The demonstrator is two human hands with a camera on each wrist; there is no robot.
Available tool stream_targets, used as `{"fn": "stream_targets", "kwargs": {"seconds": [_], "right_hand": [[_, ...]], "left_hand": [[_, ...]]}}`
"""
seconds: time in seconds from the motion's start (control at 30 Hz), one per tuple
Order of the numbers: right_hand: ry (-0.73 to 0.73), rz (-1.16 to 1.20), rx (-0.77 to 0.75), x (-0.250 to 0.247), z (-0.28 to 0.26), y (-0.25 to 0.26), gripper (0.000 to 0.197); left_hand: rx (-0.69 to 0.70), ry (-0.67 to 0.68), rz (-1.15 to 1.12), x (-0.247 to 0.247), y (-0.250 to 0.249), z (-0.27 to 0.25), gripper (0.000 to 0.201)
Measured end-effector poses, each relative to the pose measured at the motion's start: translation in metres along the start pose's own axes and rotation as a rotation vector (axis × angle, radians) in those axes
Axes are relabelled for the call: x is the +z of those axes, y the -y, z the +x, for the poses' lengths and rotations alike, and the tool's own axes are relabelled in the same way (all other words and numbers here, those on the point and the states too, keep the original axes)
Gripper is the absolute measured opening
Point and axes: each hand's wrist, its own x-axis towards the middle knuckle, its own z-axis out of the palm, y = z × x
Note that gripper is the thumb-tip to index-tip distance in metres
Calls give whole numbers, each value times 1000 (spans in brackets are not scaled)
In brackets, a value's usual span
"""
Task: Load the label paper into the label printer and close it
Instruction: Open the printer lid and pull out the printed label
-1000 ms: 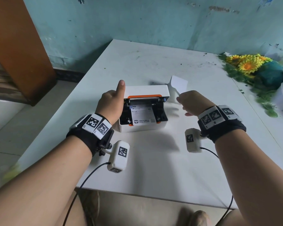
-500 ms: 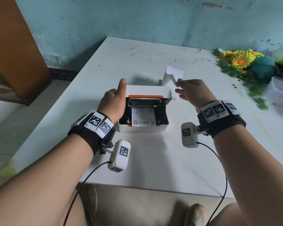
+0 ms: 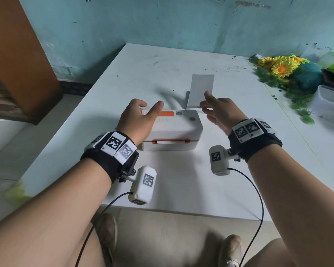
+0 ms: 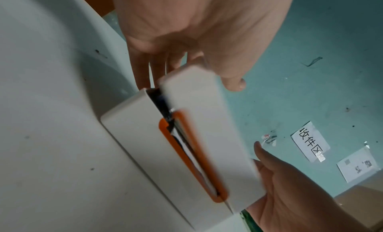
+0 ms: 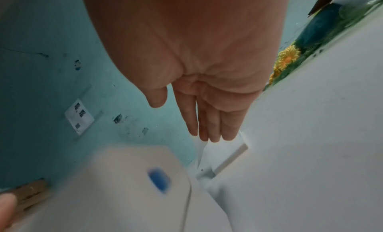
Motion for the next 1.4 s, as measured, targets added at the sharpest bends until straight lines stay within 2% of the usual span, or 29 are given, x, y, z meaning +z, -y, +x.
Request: {"fn": "stream_targets", "kwargs": {"seconds": [0.07,0.13,0.23,0.3,0.37,0.43,0.53,0.6,0.73,0.97,1.1,1.27,1.4], "right_hand": [[40,0,46,2,-5,-5,48],[67,11,97,2,-13,-7,53],[69,40,119,3,-29,-7,45],[88,60,138,4,-42,-12,36],[133,66,140,6,-57,-20,36],[161,25,102,8,-70,-28,38],[90,-138,0,14,-77,-37,39],[37,-160,-24,17,-78,-39,32],[-8,-16,-22,20,-80,-33,31],[-28,10,-8,24,-81,-32,28],[-65,-11,-35,31,-83,-31,30],[-49,116,30,35,-85,-19,32],[-105,70,46,37,-89,-12,30]], "left_hand": [[46,-14,66,0,4,-4,62],[68,32,82,-2,8,-7,71],[70,246,95,-11,11,-12,118],[93,339,157,-16,13,-14,137],[83,298,132,-19,16,-12,132],[9,175,73,-20,21,-10,120],[-65,21,36,-20,33,-7,83],[-46,-8,34,-18,37,-7,71],[-4,-14,25,-17,37,-8,67],[45,0,50,-21,38,-7,61],[32,4,35,-23,37,-9,59],[-46,30,-157,-25,27,-10,72],[-57,74,-129,-24,21,-13,61]]}}
